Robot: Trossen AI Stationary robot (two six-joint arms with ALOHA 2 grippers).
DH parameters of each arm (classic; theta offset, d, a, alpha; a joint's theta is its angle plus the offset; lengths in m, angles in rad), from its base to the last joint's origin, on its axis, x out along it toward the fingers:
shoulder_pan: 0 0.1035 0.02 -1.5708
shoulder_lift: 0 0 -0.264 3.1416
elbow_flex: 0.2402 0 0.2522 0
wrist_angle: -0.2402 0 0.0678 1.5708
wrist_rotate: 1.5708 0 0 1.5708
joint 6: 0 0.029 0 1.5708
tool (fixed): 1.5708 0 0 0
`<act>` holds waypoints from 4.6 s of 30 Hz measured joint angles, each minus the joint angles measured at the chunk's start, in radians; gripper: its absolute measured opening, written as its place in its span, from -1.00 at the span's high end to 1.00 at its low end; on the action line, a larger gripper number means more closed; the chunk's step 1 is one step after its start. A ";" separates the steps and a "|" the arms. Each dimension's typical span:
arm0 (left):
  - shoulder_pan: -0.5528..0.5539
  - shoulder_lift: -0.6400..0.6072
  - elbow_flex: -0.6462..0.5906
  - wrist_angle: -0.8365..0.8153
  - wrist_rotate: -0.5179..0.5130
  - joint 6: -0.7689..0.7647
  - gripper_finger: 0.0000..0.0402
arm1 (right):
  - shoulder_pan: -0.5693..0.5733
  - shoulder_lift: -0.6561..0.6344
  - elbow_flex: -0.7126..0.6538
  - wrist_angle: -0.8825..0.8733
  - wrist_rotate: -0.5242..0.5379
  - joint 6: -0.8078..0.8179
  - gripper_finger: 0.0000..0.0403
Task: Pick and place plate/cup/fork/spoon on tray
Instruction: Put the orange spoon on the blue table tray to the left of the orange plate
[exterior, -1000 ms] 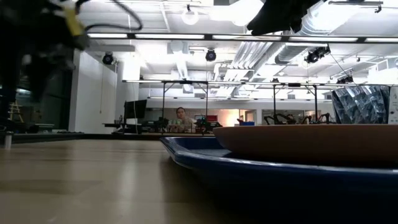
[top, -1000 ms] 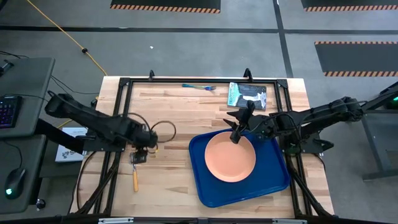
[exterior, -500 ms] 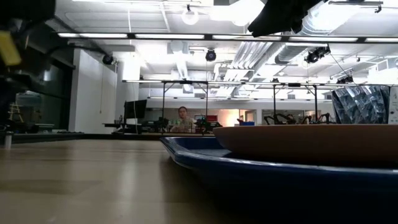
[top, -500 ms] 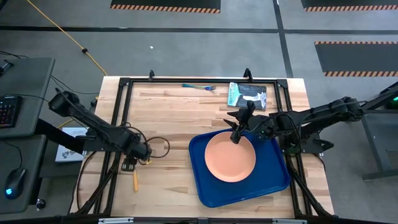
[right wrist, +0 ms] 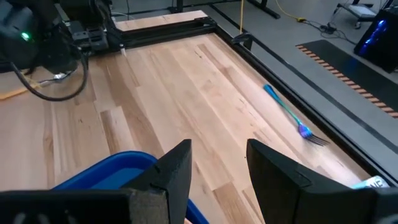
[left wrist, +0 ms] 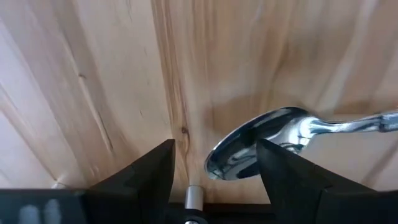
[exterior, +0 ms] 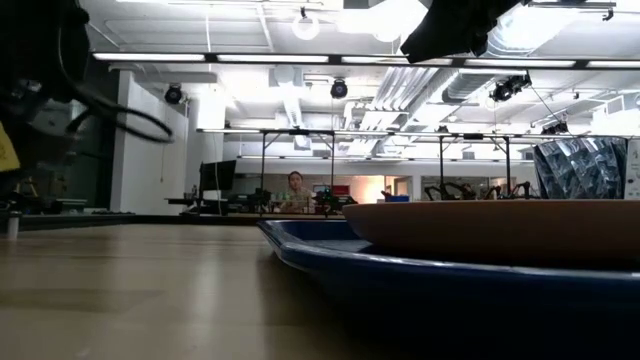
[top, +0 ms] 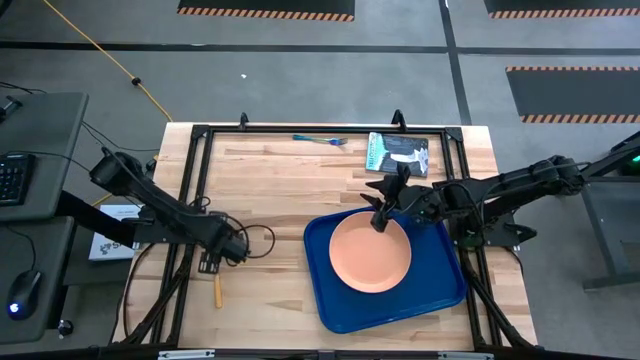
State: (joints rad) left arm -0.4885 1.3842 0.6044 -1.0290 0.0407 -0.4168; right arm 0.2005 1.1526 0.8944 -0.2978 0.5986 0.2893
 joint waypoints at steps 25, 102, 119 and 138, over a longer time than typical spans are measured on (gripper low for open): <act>0.000 0.082 0.002 0.016 0.019 0.019 0.97 | 0.000 0.000 0.000 -0.012 -0.005 0.000 0.27; 0.580 -0.174 -0.208 0.274 0.505 -0.290 0.14 | 0.000 0.137 0.000 -0.034 -0.013 0.009 0.27; 0.579 -0.206 -0.044 0.256 0.509 -0.261 0.98 | 0.003 0.137 0.000 -0.035 -0.013 0.004 0.27; 0.393 0.014 0.480 0.439 0.221 -0.029 1.00 | 0.146 -0.002 0.000 -0.034 0.003 0.108 0.27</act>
State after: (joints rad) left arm -0.0956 1.3981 1.0846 -0.5900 0.2619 -0.4457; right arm 0.3469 1.1505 0.8944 -0.3314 0.6018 0.3971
